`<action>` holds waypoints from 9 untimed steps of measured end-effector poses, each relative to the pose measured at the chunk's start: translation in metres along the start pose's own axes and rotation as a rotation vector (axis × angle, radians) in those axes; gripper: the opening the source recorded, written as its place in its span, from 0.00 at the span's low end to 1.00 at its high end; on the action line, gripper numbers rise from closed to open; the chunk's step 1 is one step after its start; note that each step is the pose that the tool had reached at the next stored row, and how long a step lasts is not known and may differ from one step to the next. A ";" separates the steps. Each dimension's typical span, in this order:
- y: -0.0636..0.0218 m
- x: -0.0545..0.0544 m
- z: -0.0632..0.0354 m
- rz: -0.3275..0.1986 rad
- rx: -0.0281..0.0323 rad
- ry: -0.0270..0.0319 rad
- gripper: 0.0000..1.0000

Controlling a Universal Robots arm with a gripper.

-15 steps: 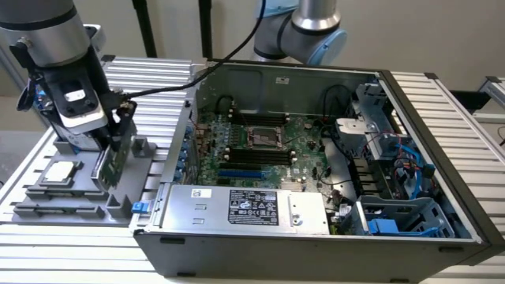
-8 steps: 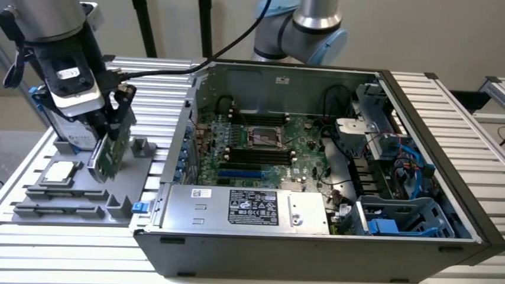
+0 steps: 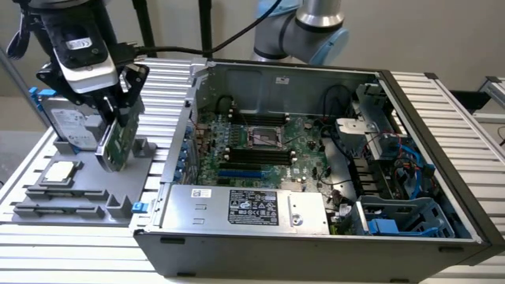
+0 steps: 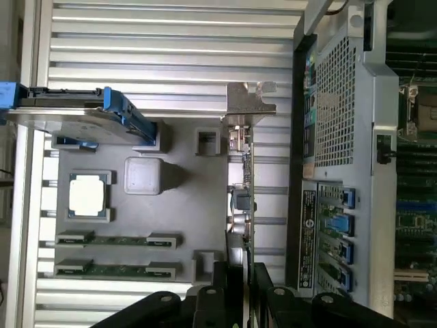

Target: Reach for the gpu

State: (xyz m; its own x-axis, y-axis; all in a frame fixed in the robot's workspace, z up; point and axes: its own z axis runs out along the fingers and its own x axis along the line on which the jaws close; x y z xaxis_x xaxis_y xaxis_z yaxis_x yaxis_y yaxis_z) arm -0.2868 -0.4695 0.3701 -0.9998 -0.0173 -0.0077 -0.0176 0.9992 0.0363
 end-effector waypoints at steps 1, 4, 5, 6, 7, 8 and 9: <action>-0.0005 -0.005 -0.0047 0.000 -0.0006 0.0010 0.26; -0.0018 -0.018 -0.0183 0.000 -0.0022 0.0039 0.26; -0.0023 -0.023 -0.0228 0.000 -0.0026 0.0050 0.26; -0.0026 -0.028 -0.0273 0.000 -0.0032 0.0059 0.26; -0.0029 -0.032 -0.0319 0.000 -0.0036 0.0070 0.26; -0.0031 -0.037 -0.0364 0.000 -0.0040 0.0080 0.26; -0.0032 -0.041 -0.0408 0.000 -0.0045 0.0089 0.26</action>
State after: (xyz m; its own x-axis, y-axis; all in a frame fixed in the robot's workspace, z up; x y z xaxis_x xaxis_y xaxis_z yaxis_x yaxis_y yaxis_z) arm -0.2458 -0.4734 0.4111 -0.9998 -0.0173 0.0013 -0.0173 0.9990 0.0408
